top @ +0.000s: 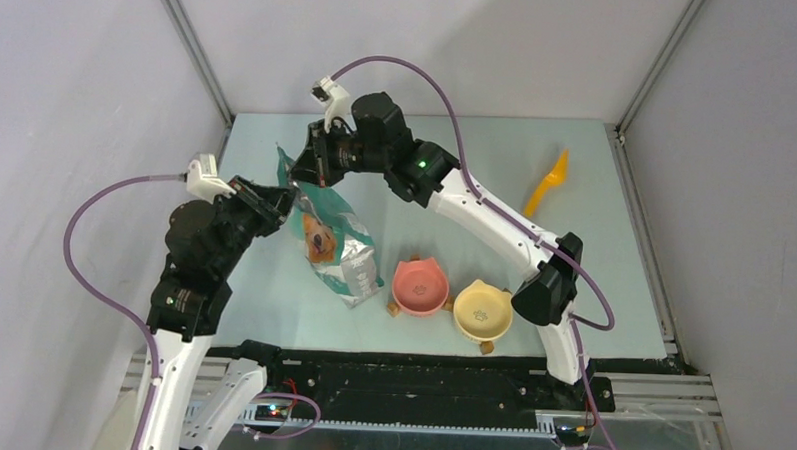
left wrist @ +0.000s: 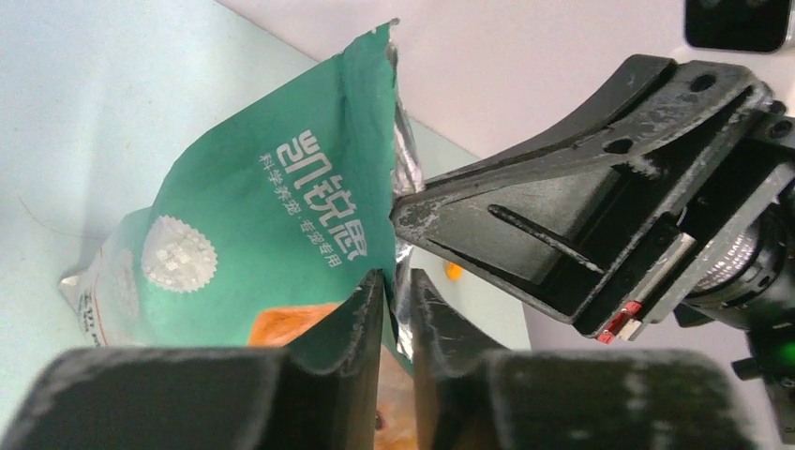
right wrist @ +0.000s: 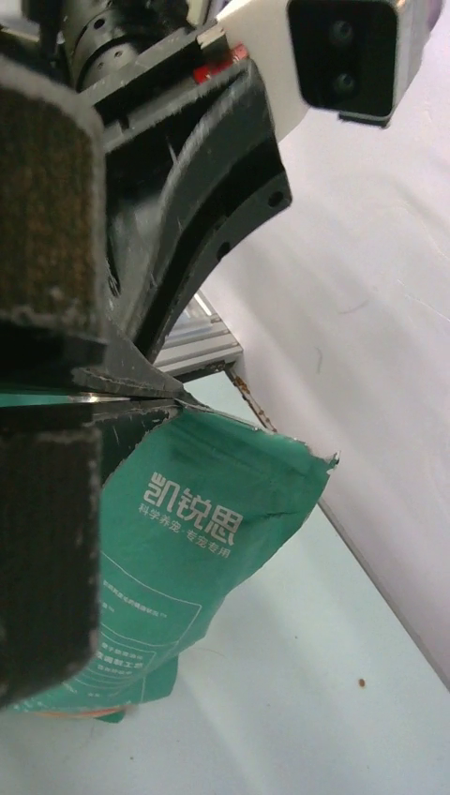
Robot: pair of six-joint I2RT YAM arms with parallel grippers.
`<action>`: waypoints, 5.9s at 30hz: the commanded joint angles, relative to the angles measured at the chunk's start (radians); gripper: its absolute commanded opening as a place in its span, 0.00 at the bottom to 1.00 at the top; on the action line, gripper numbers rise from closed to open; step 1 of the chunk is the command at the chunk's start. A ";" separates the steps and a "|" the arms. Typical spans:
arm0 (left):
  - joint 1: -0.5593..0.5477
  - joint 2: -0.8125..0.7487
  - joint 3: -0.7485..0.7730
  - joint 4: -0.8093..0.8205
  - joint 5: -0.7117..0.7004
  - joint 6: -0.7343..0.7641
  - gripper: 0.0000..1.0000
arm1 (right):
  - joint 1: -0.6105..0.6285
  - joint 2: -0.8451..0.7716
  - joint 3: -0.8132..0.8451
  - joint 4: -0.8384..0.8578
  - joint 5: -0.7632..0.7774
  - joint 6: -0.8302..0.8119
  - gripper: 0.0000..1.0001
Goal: Serve the pet food
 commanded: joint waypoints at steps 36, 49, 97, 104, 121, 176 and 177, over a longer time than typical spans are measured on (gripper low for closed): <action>0.008 0.068 0.144 -0.169 -0.153 0.100 0.51 | 0.038 -0.083 0.005 -0.076 0.170 -0.030 0.00; 0.051 0.082 0.117 -0.117 -0.041 0.074 0.51 | 0.056 -0.090 -0.009 -0.072 0.233 -0.069 0.00; 0.042 0.154 0.028 0.032 0.099 -0.046 0.24 | 0.107 -0.137 -0.041 -0.043 0.313 -0.184 0.00; 0.004 0.161 0.022 0.092 0.087 -0.056 0.22 | 0.107 -0.120 -0.002 -0.078 0.297 -0.203 0.00; -0.113 0.124 0.149 -0.312 -0.453 0.086 0.00 | 0.075 -0.180 0.003 -0.116 0.379 -0.323 0.00; -0.112 0.197 0.401 -0.434 -0.232 0.202 0.00 | -0.095 -0.183 0.076 -0.319 0.256 -0.434 0.00; -0.114 0.195 0.404 -0.419 -0.166 0.209 0.00 | -0.098 -0.182 0.074 -0.329 0.290 -0.461 0.00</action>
